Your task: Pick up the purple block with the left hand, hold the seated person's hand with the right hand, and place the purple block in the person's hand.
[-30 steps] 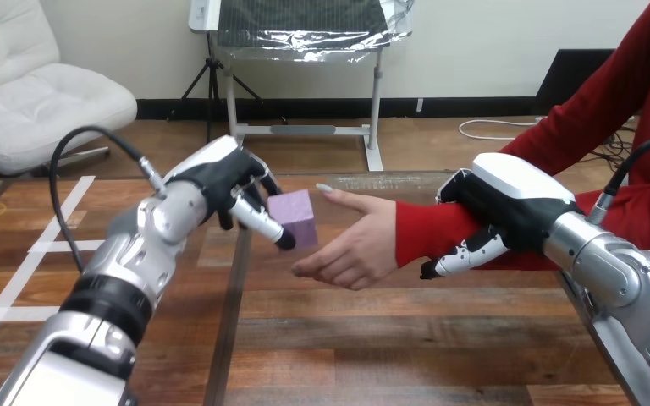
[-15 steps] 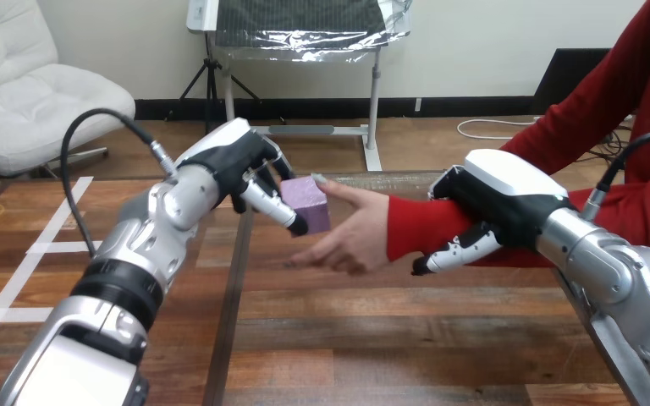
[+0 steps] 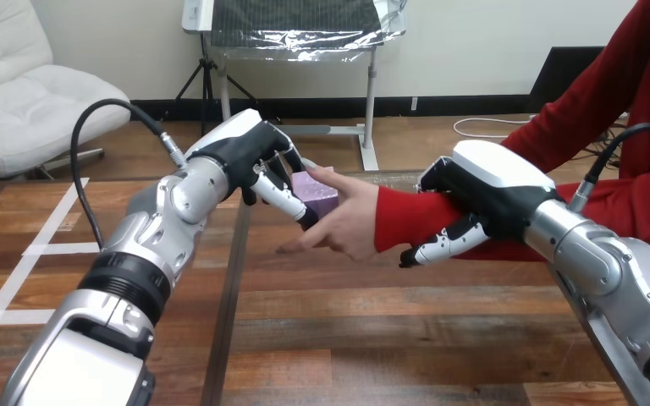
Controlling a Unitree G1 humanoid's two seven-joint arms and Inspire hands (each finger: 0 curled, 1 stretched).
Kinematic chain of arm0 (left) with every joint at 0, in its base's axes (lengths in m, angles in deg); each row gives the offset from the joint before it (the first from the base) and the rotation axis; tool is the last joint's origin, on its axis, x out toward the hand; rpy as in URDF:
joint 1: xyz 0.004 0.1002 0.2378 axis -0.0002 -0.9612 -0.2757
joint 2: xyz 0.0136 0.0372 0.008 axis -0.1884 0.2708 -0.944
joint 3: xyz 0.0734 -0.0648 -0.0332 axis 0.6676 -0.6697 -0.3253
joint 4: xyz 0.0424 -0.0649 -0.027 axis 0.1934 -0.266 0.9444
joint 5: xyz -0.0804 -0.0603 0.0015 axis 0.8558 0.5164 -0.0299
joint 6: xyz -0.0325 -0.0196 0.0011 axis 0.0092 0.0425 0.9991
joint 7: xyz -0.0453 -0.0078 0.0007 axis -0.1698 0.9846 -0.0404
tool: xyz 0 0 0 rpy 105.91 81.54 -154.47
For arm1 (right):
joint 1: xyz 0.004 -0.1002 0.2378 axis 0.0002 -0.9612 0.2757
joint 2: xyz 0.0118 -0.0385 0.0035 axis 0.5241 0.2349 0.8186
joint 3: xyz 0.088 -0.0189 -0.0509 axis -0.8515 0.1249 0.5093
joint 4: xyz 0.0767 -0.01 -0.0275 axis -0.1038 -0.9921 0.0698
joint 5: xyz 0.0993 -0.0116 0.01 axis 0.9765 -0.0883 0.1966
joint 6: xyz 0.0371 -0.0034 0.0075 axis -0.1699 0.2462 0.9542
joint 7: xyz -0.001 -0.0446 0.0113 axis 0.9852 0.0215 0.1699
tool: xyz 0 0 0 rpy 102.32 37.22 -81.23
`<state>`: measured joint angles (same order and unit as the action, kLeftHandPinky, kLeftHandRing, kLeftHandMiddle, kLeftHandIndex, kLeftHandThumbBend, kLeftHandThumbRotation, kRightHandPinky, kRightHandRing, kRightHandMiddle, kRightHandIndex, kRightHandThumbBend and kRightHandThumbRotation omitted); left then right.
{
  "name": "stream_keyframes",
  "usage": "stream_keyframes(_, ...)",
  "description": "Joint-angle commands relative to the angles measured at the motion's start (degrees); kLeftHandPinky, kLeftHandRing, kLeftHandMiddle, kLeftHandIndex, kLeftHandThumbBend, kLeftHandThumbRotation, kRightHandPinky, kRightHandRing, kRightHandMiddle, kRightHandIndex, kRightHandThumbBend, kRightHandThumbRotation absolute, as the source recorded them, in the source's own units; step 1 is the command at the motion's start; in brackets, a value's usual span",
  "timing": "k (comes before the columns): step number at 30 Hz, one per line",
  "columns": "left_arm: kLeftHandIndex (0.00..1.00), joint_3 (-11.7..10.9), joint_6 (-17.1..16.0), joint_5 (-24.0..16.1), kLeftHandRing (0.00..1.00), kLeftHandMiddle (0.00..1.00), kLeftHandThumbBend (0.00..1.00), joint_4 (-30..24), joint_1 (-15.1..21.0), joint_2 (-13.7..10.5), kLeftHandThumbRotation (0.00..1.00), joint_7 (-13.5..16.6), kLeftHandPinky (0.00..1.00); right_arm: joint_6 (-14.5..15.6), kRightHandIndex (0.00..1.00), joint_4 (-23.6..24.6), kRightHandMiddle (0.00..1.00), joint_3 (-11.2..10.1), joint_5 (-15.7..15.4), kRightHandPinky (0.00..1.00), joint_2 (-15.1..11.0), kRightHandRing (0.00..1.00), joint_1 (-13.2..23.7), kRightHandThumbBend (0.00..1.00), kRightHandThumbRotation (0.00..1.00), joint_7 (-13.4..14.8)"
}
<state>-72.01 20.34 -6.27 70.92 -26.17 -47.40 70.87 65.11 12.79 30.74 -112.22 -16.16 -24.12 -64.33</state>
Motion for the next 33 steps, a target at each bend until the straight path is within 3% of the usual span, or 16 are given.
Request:
stream_keyframes(1,0.43,0.1,-0.99,-0.1,0.38,0.45,0.74,0.54,5.24,0.29,0.0,1.28,0.3,-1.31,0.31,2.85,0.3,-0.26,0.65,0.23,2.35,0.26,6.19,0.87,0.27,0.68)
stream_keyframes(21,0.46,0.87,-0.82,-0.71,0.48,0.52,0.72,1.98,6.02,1.58,0.0,0.35,0.4,-1.22,0.32,2.35,0.32,-0.13,0.41,0.25,4.03,0.28,8.08,0.87,0.27,0.2)
stream_keyframes(33,0.46,1.42,-1.05,-0.7,0.45,0.5,0.73,2.26,5.69,2.07,0.0,0.67,0.38,-1.89,0.31,2.13,0.32,-0.22,0.61,0.25,3.95,0.28,8.3,0.87,0.28,-0.05)
